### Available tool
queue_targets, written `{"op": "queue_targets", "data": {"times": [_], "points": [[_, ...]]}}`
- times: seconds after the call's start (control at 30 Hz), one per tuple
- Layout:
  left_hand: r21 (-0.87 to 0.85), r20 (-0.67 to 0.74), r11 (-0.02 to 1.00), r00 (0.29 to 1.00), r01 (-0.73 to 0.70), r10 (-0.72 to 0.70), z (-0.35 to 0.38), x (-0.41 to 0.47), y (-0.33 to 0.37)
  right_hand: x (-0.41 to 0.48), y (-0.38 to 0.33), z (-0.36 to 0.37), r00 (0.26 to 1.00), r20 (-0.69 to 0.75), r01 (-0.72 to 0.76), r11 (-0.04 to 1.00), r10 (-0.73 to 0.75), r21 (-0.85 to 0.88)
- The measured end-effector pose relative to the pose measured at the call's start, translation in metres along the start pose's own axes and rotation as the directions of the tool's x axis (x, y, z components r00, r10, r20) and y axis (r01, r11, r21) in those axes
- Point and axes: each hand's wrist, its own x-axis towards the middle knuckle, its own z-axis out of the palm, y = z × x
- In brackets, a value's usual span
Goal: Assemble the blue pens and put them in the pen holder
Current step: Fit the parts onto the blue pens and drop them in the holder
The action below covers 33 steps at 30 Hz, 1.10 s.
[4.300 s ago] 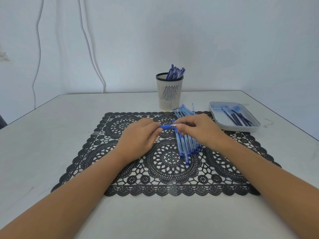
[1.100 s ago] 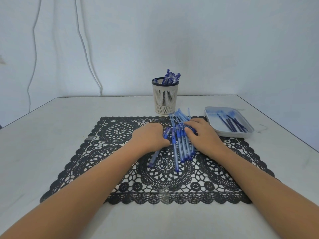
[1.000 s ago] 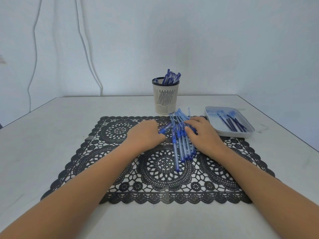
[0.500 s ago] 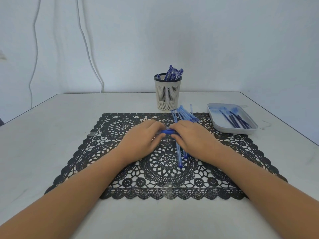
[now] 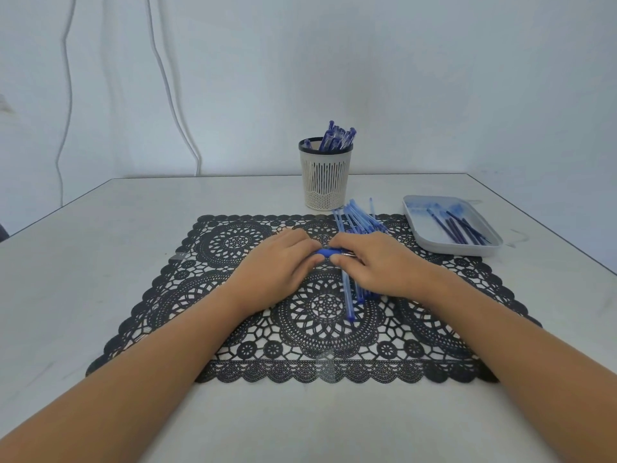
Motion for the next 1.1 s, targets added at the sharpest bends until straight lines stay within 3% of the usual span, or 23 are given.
{"op": "queue_targets", "data": {"times": [0.3,0.4,0.53,0.63,0.8,0.97,1.1], "points": [[0.001,-0.038,0.999,0.998,0.046,-0.046,0.002,-0.001,-0.004,-0.004,0.004,-0.007,0.993,-0.058,-0.105,0.994,0.105,0.003],[0.006,-0.065,0.994,0.991,0.113,-0.113,0.002,-0.002,-0.007,-0.007,0.007,-0.005,0.987,-0.057,-0.152,0.988,0.151,0.003],[-0.048,-0.113,0.966,0.96,0.253,-0.257,0.003,-0.002,-0.011,-0.006,0.009,-0.005,0.963,-0.056,-0.257,0.958,0.265,0.125],[-0.08,-0.13,0.938,0.93,0.337,-0.344,0.004,-0.001,-0.014,-0.005,0.003,-0.003,0.972,-0.092,-0.203,0.971,0.215,0.126],[-0.102,-0.117,0.925,0.919,0.365,-0.376,0.005,-0.001,-0.015,-0.005,-0.016,0.009,0.984,-0.171,-0.034,0.989,0.058,0.141],[-0.105,-0.111,0.931,0.926,0.35,-0.361,0.004,-0.002,-0.013,-0.004,-0.013,0.02,0.995,-0.093,-0.046,0.998,0.042,-0.045],[-0.109,-0.107,0.939,0.935,0.327,-0.338,0.003,-0.001,-0.012,-0.003,-0.012,0.013,0.934,-0.317,-0.139,0.985,0.165,0.105]]}}
